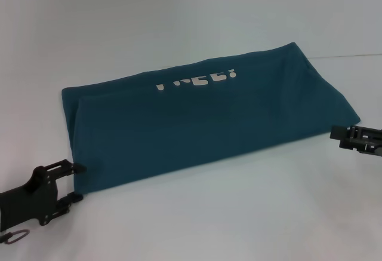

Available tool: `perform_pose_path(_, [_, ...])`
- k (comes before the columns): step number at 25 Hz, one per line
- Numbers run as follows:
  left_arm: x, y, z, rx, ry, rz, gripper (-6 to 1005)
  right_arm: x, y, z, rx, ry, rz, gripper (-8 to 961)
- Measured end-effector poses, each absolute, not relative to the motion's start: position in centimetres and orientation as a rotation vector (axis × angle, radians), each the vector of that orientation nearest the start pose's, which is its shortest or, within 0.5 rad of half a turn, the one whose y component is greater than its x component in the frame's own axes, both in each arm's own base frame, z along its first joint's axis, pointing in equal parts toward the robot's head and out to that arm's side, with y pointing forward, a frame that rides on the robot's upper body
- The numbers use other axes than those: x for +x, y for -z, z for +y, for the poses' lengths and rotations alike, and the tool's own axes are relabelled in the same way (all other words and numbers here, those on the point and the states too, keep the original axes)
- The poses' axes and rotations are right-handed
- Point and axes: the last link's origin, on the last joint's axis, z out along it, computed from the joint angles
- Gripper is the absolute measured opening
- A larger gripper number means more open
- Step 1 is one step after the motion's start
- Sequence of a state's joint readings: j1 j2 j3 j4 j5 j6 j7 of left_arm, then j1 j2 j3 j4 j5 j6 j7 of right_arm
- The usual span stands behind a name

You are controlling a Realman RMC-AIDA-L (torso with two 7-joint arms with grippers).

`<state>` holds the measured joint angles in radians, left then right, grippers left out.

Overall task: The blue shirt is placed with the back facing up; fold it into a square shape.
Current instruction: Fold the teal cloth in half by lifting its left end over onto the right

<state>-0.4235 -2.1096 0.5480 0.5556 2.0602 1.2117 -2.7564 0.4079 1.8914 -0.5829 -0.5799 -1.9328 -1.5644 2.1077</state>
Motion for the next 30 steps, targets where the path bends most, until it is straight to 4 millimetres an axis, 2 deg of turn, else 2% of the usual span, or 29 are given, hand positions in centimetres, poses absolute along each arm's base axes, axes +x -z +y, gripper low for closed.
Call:
perform_pose_path(17, [-32.8,2.6,33.9,1.562,-1.017,2.798,656,33.8,-8.5,31.2,-2.14,-0.886,1.688,826])
perform_pose_path(24, [-32.7,3.0,33.8,1.562,-1.013,2.796,655,33.8,-8.5,31.2,-2.141,-0.886,1.683,826])
perform_pose_path(28, [-32.5,3.4,33.7,1.624,-0.994,2.766,655,33.8,-8.5,31.2,-2.142,-0.886,1.682,826])
perform_pose_path(30, [-32.3,3.5,33.8,1.651,-0.989,2.752,590,33.8,-8.5,31.2,-2.142,-0.886,1.682,826])
